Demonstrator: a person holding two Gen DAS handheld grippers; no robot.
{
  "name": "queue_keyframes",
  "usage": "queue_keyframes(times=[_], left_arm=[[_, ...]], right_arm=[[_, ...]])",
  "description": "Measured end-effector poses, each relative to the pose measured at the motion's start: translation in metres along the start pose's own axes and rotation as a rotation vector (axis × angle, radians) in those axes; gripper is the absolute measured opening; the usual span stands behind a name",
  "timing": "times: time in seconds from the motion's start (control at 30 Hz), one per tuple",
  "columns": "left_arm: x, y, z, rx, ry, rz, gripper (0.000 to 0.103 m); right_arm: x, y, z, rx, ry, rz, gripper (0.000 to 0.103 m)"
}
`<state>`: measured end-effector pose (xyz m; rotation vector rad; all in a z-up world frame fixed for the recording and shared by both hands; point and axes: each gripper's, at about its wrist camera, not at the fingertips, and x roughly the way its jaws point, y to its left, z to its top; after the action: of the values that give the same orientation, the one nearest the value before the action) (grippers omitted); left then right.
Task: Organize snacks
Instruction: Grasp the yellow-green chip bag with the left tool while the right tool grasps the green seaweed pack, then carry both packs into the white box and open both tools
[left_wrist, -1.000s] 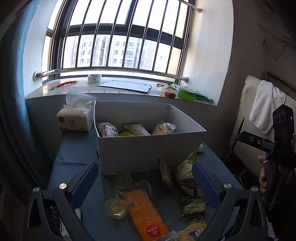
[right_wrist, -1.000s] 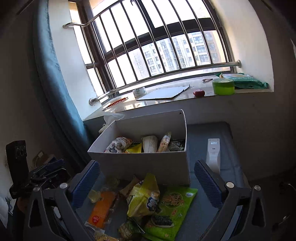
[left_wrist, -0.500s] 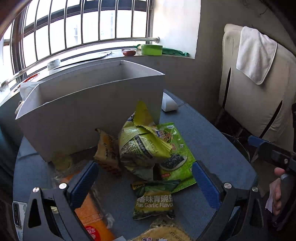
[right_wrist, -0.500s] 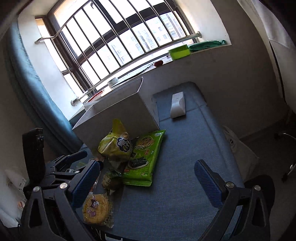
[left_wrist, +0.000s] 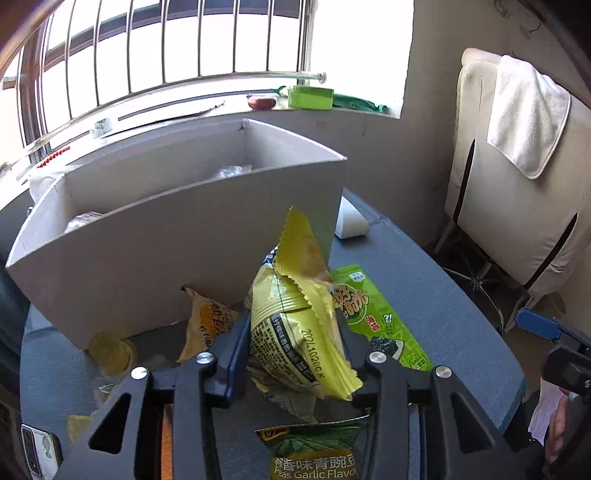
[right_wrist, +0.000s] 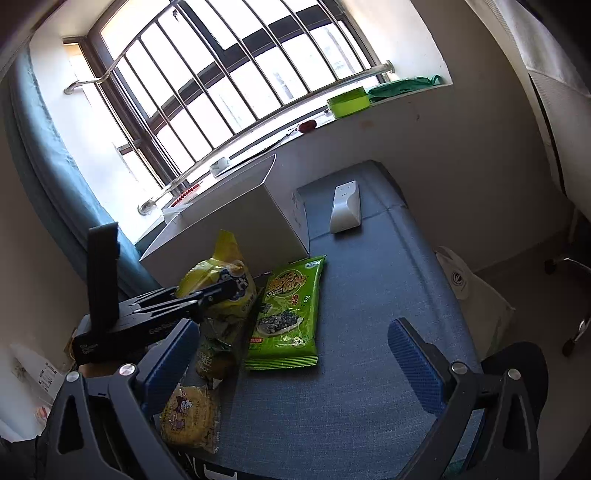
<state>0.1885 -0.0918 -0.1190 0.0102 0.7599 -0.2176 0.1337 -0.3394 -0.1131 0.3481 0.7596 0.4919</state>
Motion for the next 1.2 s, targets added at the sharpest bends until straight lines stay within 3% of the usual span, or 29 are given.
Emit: queue_keyframes(times=[0.17,0.37,0.47,0.6,0.67,0.7,0.73,0.83,0.9,1.07,1.2], left_arm=[[-0.054,0.019,0.0,-0.045,-0.139,-0.016,0.044],[-0.113,0.052,-0.014,-0.134,-0.266,-0.006,0.044],[-0.136,0.067,-0.023,-0.159,-0.304,0.015,0.044],[-0.151,0.086,-0.034,-0.186,-0.315,0.036,0.044],[-0.155,0.095,-0.041,-0.195,-0.312,0.046,0.044],[-0.155,0.097,-0.044,-0.2,-0.311,0.05,0.044],[-0.155,0.099,-0.046,-0.206,-0.31,0.051,0.044],[-0.155,0.103,-0.05,-0.214,-0.315,0.046,0.044],[-0.153,0.104,-0.049,-0.212,-0.316,0.035,0.044],[-0.152,0.111,-0.027,-0.203,-0.342,0.02,0.044],[-0.135,0.125,0.018,-0.238,-0.35,-0.036,0.044]], right_arm=[[0.02,0.009,0.0,-0.037,0.045,-0.02,0.103],[0.074,0.033,0.006,-0.17,0.144,-0.109,0.103],[0.107,0.044,0.006,-0.244,0.204,-0.201,0.103],[0.144,0.048,0.004,-0.302,0.309,-0.248,0.103],[0.149,0.049,0.003,-0.324,0.301,-0.281,0.102],[0.149,0.05,0.003,-0.341,0.292,-0.324,0.087],[0.146,0.052,0.004,-0.363,0.275,-0.347,0.062],[0.134,0.047,0.007,-0.312,0.304,-0.293,0.061],[0.117,0.043,0.009,-0.293,0.275,-0.288,0.061],[0.062,0.051,0.037,-0.234,0.132,-0.14,0.061],[0.044,0.081,0.077,-0.235,0.015,-0.003,0.062]])
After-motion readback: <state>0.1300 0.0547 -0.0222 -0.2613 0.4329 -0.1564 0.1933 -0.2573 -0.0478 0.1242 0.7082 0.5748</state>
